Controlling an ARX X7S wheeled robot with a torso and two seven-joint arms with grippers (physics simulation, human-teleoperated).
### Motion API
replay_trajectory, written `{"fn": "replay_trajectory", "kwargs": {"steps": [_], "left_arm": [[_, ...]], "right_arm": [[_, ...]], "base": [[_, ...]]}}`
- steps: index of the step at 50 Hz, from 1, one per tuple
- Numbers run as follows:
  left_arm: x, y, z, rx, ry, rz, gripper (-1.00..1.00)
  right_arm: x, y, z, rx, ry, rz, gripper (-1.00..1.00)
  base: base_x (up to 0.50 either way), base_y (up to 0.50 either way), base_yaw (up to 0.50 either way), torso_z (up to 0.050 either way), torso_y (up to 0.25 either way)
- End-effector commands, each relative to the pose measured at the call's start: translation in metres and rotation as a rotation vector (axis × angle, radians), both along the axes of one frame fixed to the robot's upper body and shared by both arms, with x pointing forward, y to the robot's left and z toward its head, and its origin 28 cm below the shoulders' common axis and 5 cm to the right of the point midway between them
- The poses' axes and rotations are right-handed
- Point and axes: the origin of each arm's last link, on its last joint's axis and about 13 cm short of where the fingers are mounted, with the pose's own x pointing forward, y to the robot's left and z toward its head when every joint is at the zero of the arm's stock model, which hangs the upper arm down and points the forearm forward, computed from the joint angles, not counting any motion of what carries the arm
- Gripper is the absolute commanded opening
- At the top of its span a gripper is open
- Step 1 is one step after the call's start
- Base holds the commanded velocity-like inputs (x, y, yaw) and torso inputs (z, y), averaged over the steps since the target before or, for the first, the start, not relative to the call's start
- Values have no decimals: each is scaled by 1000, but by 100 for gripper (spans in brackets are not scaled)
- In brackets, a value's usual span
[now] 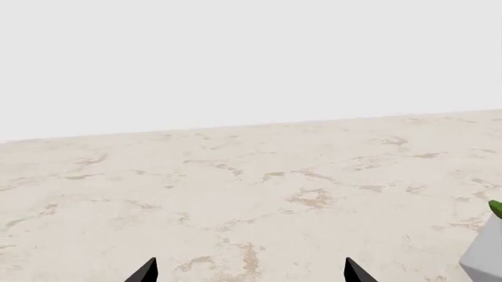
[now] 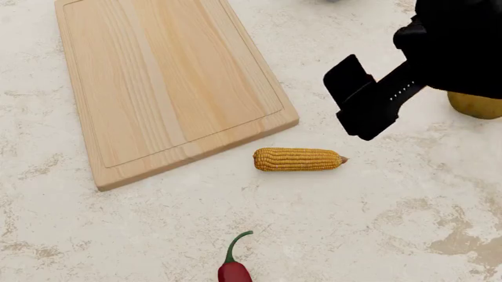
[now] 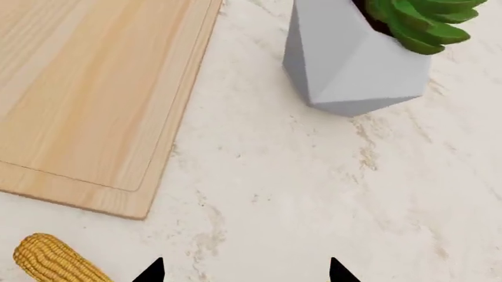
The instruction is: Clear the non-vegetable object off the cutting board and place the vegetables onto it.
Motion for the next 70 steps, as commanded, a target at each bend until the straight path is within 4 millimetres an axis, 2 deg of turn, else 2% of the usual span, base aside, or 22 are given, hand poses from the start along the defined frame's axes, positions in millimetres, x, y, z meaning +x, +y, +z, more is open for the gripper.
{"fn": "replay_trajectory", "kwargs": {"steps": [1, 17, 30, 41, 70], "left_arm": [[1, -5, 2, -13, -8, -40, 100], [0, -1, 5, -18, -12, -31, 100], [-1, 0, 5, -20, -13, -28, 100], [-1, 1, 2, -22, -8, -26, 100], [-2, 3, 2, -28, -8, -18, 100]], "right_arm": [[7, 25, 8, -82, 44, 149, 100], [30, 53, -1, -198, 143, 322, 100], [29, 68, -14, -246, 224, 410, 100], [32, 74, -25, -263, 276, 447, 100], [46, 71, -54, -314, 306, 445, 100]], "base": [[0, 0, 0, 0, 0], [0, 0, 0, 0, 0], [0, 0, 0, 0, 0], [0, 0, 0, 0, 0], [0, 0, 0, 0, -1]]}}
